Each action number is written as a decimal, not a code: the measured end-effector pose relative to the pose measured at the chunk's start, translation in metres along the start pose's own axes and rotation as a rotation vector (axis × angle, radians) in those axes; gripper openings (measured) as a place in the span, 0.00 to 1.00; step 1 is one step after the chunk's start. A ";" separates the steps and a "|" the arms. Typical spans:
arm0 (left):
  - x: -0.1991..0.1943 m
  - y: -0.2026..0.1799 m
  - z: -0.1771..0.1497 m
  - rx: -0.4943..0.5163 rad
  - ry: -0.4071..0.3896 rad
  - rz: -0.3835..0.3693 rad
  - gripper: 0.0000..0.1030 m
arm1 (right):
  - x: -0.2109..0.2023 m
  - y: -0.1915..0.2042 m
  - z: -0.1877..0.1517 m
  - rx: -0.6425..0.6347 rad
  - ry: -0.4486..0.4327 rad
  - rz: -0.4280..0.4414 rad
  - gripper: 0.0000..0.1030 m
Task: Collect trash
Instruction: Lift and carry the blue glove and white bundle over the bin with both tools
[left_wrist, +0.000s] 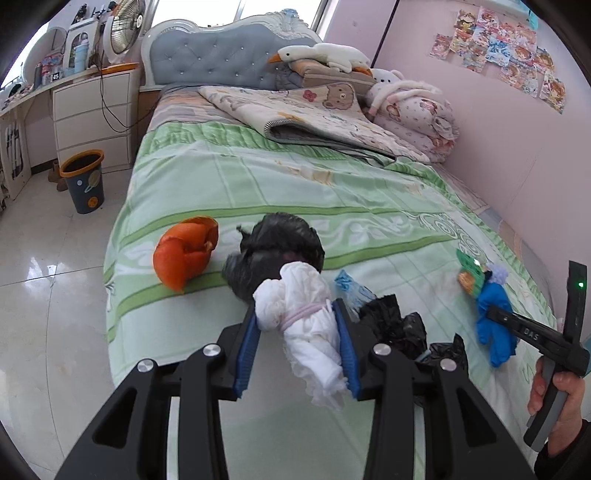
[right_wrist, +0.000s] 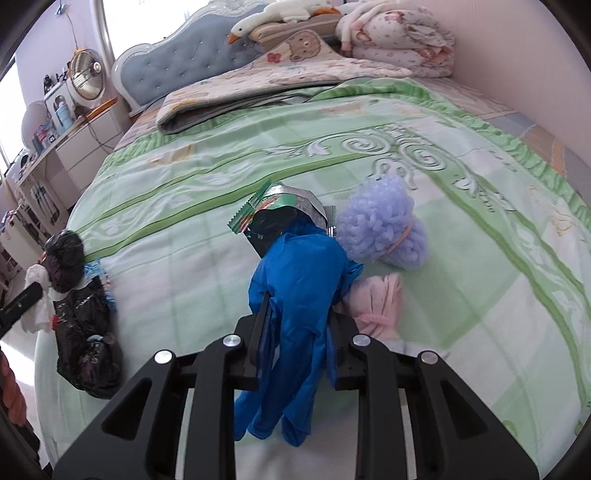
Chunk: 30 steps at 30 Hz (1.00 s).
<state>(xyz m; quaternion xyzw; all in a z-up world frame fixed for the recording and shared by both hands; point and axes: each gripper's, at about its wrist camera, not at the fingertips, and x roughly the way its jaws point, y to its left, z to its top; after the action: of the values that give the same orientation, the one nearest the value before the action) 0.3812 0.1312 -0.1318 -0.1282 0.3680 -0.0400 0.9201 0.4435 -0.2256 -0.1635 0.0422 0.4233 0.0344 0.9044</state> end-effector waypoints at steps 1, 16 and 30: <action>-0.003 0.002 0.000 0.001 -0.005 0.000 0.35 | -0.004 -0.006 -0.001 0.009 -0.004 -0.001 0.22; -0.079 -0.001 -0.009 -0.019 -0.052 -0.103 0.35 | -0.093 -0.040 -0.037 0.067 -0.084 0.029 0.22; -0.136 -0.043 -0.047 0.077 -0.079 -0.138 0.36 | -0.161 -0.039 -0.085 0.072 -0.120 0.099 0.22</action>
<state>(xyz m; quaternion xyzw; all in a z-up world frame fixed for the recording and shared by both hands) 0.2511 0.1033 -0.0625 -0.1190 0.3197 -0.1122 0.9333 0.2761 -0.2765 -0.0988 0.0977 0.3669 0.0614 0.9231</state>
